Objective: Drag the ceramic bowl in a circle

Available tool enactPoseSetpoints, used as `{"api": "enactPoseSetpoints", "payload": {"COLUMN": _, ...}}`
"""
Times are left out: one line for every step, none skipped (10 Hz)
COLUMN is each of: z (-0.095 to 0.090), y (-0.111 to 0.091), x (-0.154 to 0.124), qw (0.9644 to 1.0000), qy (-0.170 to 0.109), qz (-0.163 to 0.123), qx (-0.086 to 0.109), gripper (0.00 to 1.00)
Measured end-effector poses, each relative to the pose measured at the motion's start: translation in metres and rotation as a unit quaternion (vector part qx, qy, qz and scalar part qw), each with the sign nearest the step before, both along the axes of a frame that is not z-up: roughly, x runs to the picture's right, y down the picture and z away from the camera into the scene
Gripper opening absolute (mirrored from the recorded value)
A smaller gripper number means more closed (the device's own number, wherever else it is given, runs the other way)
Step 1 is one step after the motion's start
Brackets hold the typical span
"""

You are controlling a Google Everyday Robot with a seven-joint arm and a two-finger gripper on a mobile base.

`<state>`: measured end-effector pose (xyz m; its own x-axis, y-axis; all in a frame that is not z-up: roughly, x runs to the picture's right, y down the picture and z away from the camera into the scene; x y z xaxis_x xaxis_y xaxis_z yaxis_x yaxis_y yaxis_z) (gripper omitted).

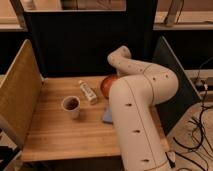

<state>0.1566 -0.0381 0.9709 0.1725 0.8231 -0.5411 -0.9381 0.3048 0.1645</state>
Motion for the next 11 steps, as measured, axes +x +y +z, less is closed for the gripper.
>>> {"api": "enactPoseSetpoints", "payload": {"z": -0.008, "y": 0.002, "x": 0.003, "qw": 1.0, "qy": 0.002, "qz": -0.009, "qx": -0.002, "gripper": 0.0}}
{"api": "enactPoseSetpoints", "payload": {"z": -0.016, "y": 0.005, "x": 0.009, "qw": 0.9998, "qy": 0.009, "qz": -0.017, "qx": -0.004, "gripper": 0.0}}
{"api": "enactPoseSetpoints", "payload": {"z": -0.027, "y": 0.008, "x": 0.025, "qw": 0.9993, "qy": 0.026, "qz": -0.027, "qx": -0.007, "gripper": 0.0}}
{"api": "enactPoseSetpoints", "payload": {"z": -0.034, "y": 0.009, "x": 0.041, "qw": 0.9984, "qy": 0.046, "qz": -0.031, "qx": -0.008, "gripper": 0.0}}
{"api": "enactPoseSetpoints", "payload": {"z": -0.038, "y": 0.007, "x": 0.056, "qw": 0.9973, "qy": 0.066, "qz": -0.033, "qx": -0.007, "gripper": 0.0}}
{"api": "enactPoseSetpoints", "payload": {"z": -0.039, "y": 0.003, "x": 0.071, "qw": 0.9957, "qy": 0.086, "qz": -0.033, "qx": -0.004, "gripper": 0.0}}
{"api": "enactPoseSetpoints", "payload": {"z": -0.034, "y": -0.006, "x": 0.082, "qw": 0.9937, "qy": 0.107, "qz": -0.033, "qx": 0.002, "gripper": 0.0}}
{"api": "enactPoseSetpoints", "payload": {"z": -0.029, "y": -0.011, "x": 0.082, "qw": 0.9929, "qy": 0.114, "qz": -0.032, "qx": 0.004, "gripper": 0.0}}
{"api": "enactPoseSetpoints", "payload": {"z": -0.022, "y": -0.015, "x": 0.077, "qw": 0.9927, "qy": 0.116, "qz": -0.031, "qx": 0.007, "gripper": 0.0}}
{"api": "enactPoseSetpoints", "payload": {"z": -0.011, "y": -0.018, "x": 0.062, "qw": 0.9932, "qy": 0.112, "qz": -0.03, "qx": 0.009, "gripper": 0.0}}
{"api": "enactPoseSetpoints", "payload": {"z": -0.006, "y": -0.018, "x": 0.051, "qw": 0.994, "qy": 0.104, "qz": -0.031, "qx": 0.007, "gripper": 0.0}}
